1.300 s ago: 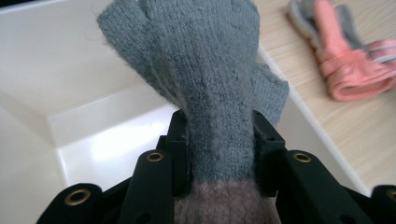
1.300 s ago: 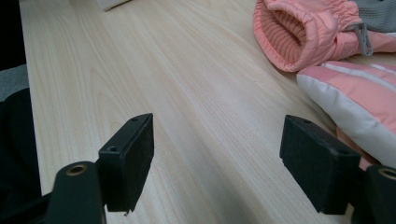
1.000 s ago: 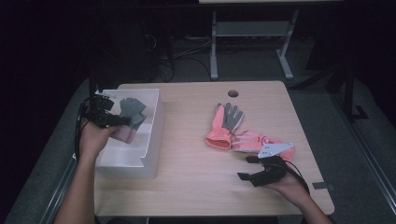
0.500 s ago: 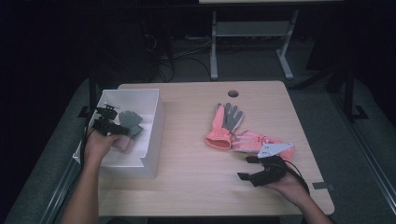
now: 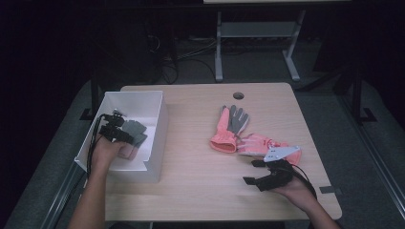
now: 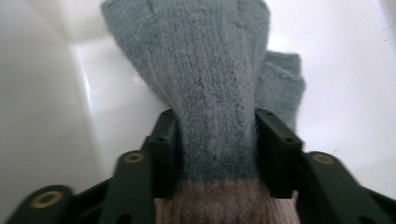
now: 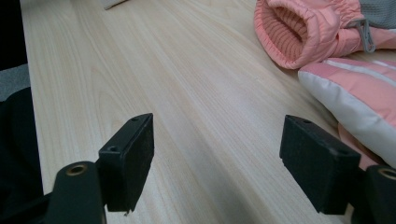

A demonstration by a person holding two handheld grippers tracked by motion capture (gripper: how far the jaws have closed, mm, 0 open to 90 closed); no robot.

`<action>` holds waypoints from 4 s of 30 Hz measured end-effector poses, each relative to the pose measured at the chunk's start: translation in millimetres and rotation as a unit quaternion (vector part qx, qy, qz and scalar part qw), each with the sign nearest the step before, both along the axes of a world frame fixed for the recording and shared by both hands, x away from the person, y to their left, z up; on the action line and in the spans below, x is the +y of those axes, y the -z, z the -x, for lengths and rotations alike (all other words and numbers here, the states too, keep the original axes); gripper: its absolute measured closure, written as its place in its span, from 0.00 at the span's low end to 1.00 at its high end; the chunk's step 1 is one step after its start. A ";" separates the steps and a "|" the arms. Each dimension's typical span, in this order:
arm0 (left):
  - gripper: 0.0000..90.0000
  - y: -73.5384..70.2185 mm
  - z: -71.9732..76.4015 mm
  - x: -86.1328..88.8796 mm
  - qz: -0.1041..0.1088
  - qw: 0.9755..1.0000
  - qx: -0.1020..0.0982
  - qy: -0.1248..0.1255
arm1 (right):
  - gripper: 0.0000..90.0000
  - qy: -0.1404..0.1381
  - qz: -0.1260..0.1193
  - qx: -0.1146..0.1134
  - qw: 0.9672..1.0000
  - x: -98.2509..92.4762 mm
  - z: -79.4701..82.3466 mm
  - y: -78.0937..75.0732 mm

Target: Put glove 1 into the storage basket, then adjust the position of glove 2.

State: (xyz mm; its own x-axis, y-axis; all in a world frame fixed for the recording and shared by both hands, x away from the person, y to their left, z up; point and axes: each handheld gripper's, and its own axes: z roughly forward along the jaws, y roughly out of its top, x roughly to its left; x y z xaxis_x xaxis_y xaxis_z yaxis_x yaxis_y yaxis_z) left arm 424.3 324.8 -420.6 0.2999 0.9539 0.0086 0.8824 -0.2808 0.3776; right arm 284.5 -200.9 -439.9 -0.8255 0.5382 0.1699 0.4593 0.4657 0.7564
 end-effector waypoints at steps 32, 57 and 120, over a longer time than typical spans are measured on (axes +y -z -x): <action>0.15 -89.1 22.4 -19.8 0.089 0.987 -0.095 0.090 | 0.29 -0.001 0.002 0.001 1.000 1.2 -0.1 0.7; 0.16 -118.6 63.5 -162.3 0.147 0.946 -0.114 0.266 | 0.29 -0.003 0.004 0.004 1.000 0.3 -0.1 0.3; 0.17 17.9 127.7 -193.2 0.142 0.920 -0.094 0.353 | 1.00 0.031 -0.001 -0.023 0.999 41.3 -65.9 -32.3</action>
State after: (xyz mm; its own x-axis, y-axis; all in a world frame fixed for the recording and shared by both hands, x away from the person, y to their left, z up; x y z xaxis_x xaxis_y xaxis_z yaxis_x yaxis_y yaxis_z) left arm 296.6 131.7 -438.5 0.8648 0.4927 -0.0968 0.4292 -0.6254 0.6516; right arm 350.3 -159.6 -407.5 -0.7973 0.5887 0.1332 0.4521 0.4362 0.7780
